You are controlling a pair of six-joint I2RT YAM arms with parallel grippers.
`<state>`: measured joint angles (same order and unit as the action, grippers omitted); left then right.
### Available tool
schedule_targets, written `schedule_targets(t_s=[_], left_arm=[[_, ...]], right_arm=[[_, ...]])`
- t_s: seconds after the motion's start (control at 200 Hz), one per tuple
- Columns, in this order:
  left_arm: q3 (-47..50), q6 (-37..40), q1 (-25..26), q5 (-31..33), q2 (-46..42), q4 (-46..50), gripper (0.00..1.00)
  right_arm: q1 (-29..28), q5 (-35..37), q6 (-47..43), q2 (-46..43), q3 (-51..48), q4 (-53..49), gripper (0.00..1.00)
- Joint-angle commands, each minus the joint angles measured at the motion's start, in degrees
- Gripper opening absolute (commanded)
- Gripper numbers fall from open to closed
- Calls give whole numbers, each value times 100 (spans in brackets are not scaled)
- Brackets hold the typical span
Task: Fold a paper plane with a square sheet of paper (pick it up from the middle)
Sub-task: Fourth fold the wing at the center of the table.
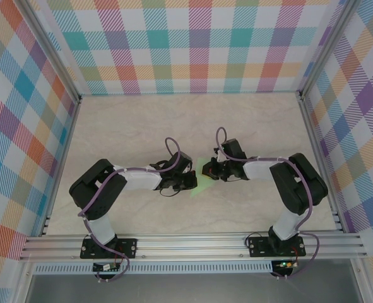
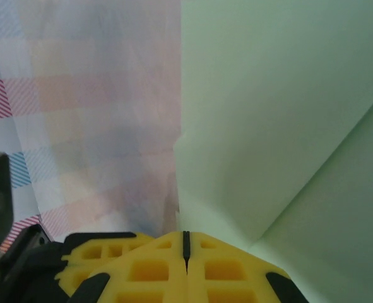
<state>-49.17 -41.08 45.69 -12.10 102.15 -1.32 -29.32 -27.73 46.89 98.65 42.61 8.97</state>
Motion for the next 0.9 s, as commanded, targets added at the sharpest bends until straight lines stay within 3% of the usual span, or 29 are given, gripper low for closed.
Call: schedule_targets(t_s=[0.0, 0.25, 0.56, 0.765, 0.895], left_arm=[[342, 126, 73, 338, 588, 1433, 0], [373, 110, 72, 371, 565, 1433, 0], [347, 115, 73, 370, 558, 1459, 0], [337, 114, 80, 364, 569, 1449, 0], [346, 118, 85, 388, 536, 1467, 0]], right_arm=[[-186, 123, 226, 236, -38, 269, 3], [-250, 519, 443, 663, -464, 470, 2], [-257, 69, 474, -36, -498, 532, 3], [-268, -198, 626, 284, -572, 820, 3], [-268, 139, 628, 320, -629, 468, 2]])
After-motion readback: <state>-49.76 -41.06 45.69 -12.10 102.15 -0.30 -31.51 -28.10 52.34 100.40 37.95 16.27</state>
